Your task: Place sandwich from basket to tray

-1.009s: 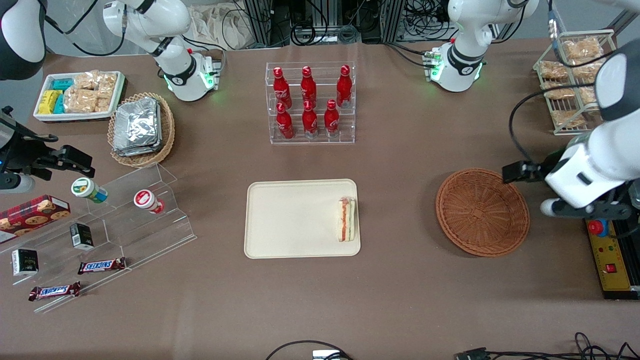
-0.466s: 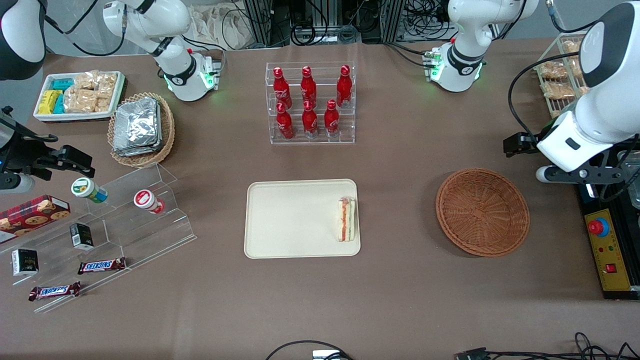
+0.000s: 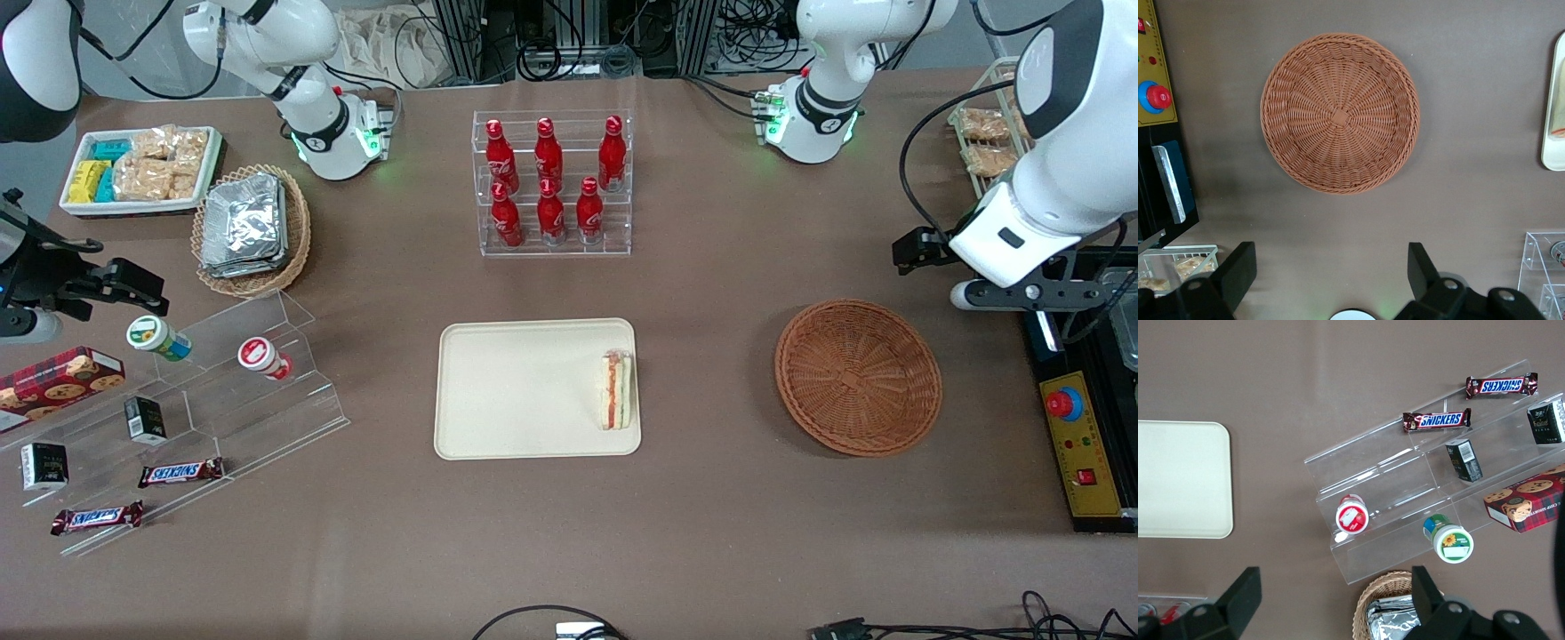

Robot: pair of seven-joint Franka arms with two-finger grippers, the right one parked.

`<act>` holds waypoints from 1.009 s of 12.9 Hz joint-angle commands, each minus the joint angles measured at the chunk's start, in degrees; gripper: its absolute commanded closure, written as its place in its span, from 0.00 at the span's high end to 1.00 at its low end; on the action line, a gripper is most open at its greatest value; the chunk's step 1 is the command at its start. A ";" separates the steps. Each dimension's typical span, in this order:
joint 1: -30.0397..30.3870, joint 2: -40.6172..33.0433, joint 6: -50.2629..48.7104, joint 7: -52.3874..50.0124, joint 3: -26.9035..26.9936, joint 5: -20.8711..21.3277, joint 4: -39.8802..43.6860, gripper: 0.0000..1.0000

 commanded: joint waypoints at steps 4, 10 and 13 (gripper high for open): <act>-2.86 -0.91 0.56 0.06 4.18 -0.20 0.85 1.00; -2.86 -0.65 0.47 -0.65 4.10 -0.20 0.58 1.00; -2.95 -0.65 0.47 -0.91 4.10 -0.29 0.58 1.00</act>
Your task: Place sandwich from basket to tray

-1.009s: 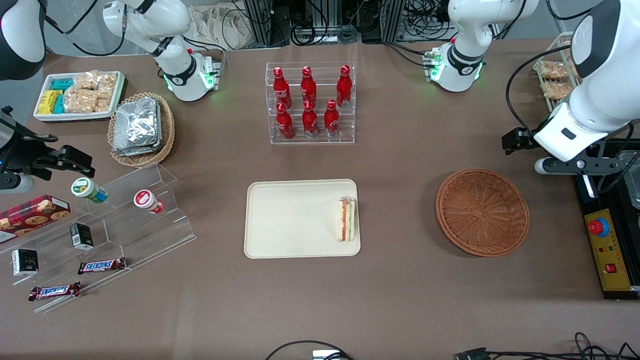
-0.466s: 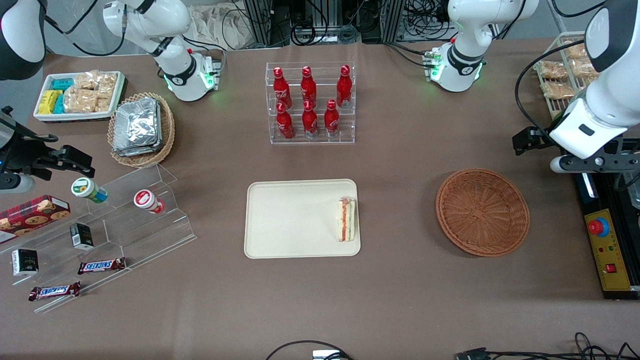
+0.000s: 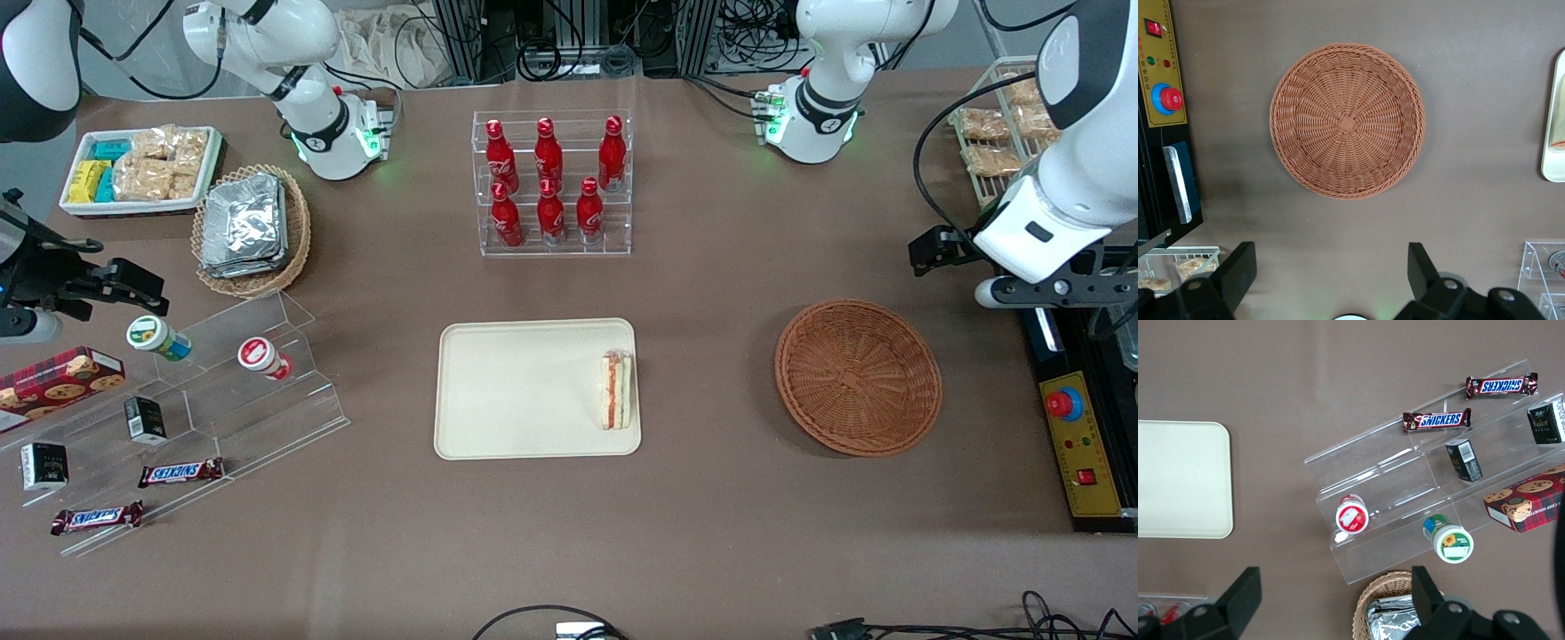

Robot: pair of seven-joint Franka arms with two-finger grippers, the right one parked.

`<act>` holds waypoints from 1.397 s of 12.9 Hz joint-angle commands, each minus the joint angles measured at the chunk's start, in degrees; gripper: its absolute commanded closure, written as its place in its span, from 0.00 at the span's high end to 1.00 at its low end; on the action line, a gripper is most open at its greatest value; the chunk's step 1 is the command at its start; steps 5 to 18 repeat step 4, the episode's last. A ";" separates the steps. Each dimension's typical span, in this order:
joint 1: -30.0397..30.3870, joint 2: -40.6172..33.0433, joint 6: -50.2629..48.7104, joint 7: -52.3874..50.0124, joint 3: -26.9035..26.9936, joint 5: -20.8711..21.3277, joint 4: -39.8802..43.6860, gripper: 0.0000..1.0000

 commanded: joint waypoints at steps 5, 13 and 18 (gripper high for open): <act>-0.73 -0.52 0.48 -0.64 0.66 -0.22 -0.31 1.00; -0.73 -0.52 0.48 -0.64 0.66 -0.22 -0.31 1.00; -0.73 -0.52 0.48 -0.64 0.66 -0.22 -0.31 1.00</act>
